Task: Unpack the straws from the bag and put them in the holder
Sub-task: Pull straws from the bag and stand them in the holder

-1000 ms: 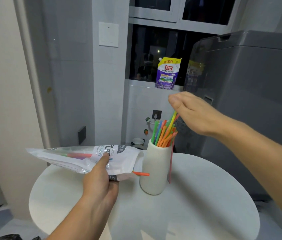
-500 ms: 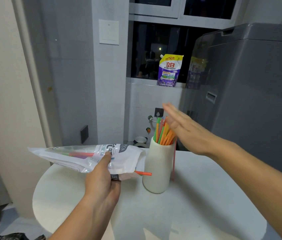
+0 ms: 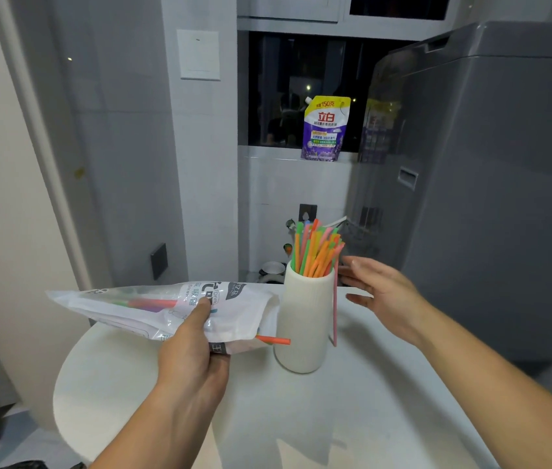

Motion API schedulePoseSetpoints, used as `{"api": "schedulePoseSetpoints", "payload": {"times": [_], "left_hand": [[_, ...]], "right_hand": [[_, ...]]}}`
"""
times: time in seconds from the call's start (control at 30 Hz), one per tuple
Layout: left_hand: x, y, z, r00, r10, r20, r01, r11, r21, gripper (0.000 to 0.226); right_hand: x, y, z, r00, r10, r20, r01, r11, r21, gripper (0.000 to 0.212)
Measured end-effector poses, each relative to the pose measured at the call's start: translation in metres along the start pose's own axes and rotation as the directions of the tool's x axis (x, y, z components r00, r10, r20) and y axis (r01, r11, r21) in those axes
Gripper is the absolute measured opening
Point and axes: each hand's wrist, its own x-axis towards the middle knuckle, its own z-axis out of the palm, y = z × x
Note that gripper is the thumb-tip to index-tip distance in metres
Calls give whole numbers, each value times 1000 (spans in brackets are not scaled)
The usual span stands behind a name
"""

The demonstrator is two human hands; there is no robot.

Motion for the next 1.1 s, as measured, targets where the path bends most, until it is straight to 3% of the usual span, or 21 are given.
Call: {"api": "schedulePoseSetpoints", "payload": {"times": [0.1, 0.57, 0.73, 0.93, 1.1], "left_hand": [[3, -4, -1, 1000, 1, 11, -1, 1000, 7, 34], [2, -7, 0, 1000, 5, -4, -5, 1000, 16, 34], [0, -6, 1, 1000, -1, -15, 1, 1000, 19, 32], [-4, -6, 3, 1000, 3, -4, -3, 1000, 0, 35], [-8, -4, 3, 1000, -26, -4, 26, 1000, 0, 35]], "right_hand": [[-2, 1, 8, 999, -17, 44, 17, 1000, -4, 24], [4, 10, 15, 1000, 14, -8, -13, 996, 87, 15], [1, -1, 7, 987, -70, -142, 88, 988, 128, 9], [-20, -79, -2, 872, -378, -311, 396, 918, -6, 10], [-61, -151, 1, 692, -655, -304, 647, 749, -141, 12]]}}
